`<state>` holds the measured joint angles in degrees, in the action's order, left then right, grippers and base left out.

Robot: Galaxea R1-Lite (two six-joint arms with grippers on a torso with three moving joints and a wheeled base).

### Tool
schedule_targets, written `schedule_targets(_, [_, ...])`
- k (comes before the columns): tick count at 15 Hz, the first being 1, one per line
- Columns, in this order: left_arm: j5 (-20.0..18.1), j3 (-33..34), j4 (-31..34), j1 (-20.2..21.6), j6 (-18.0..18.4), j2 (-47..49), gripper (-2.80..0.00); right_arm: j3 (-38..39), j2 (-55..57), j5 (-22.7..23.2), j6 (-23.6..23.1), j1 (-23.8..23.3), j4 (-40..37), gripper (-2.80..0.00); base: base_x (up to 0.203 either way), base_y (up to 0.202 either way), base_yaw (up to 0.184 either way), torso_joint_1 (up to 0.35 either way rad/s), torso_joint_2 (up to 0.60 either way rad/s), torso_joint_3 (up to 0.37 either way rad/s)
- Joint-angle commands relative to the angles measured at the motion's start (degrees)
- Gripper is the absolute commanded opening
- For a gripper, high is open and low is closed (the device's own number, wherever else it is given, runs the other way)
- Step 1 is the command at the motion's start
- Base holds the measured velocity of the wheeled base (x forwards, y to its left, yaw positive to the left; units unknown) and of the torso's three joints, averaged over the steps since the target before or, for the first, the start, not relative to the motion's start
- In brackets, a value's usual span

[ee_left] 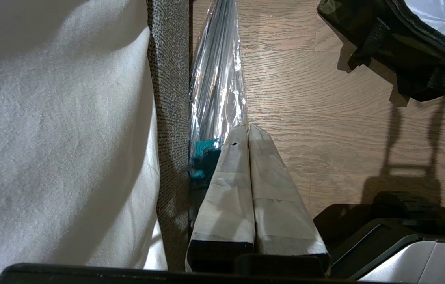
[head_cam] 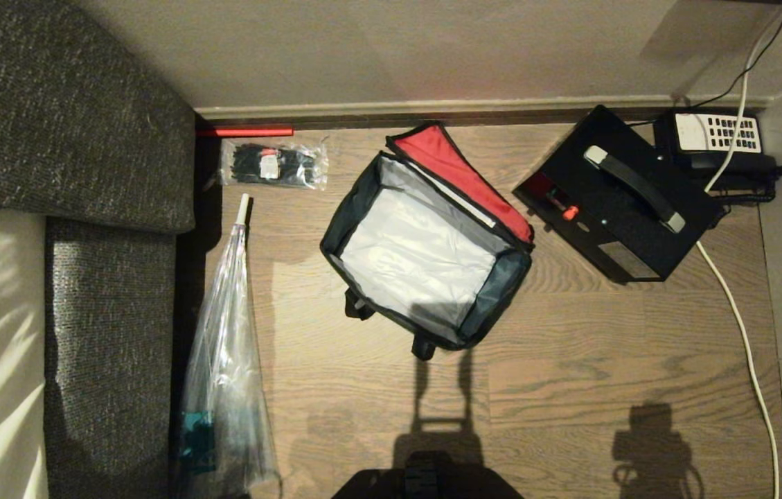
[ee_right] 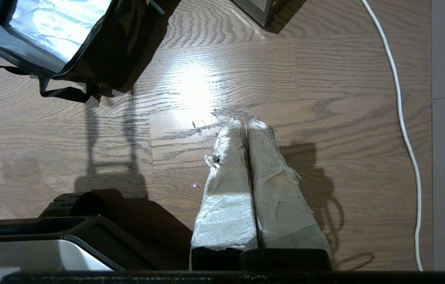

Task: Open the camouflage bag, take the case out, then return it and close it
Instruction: Grip the handle again

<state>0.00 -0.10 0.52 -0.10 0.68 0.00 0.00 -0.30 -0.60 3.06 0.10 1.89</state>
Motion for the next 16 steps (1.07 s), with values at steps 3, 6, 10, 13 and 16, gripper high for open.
schedule_targets(3, [0.01, 0.01, 0.0, 0.01, -0.06, 0.0, -2.8, 0.7, -0.04, -0.02, 0.02, 0.08, 0.04, -2.8, 0.0, 0.0, 0.0, 0.0, 0.0, 0.0])
schedule_targets(6, [0.0, 0.01, 0.0, 0.01, -0.07, 0.0, -2.8, 0.72, -0.03, -0.02, 0.02, 0.01, 0.04, -2.8, 0.0, 0.0, 0.0, 0.0, 0.0, 0.0])
schedule_targets(10, [0.0, 0.01, 0.0, 0.01, -0.07, 0.0, -2.8, 0.72, -0.04, -0.02, 0.02, 0.08, 0.04, -2.8, 0.0, 0.0, 0.0, 0.0, 0.0, 0.0])
schedule_targets(13, [0.0, 0.01, 0.0, 0.01, -0.01, 0.0, -2.8, 0.72, -0.05, -0.02, 0.02, 0.05, 0.04, -2.8, 0.0, 0.0, 0.0, 0.0, 0.0, 0.0])
schedule_targets(16, [0.0, 0.01, 0.0, 0.01, -0.06, 0.0, -2.8, 0.7, 0.04, -0.02, 0.02, -0.01, 0.04, -2.8, 0.0, 0.0, 0.0, 0.0, 0.0, 0.0])
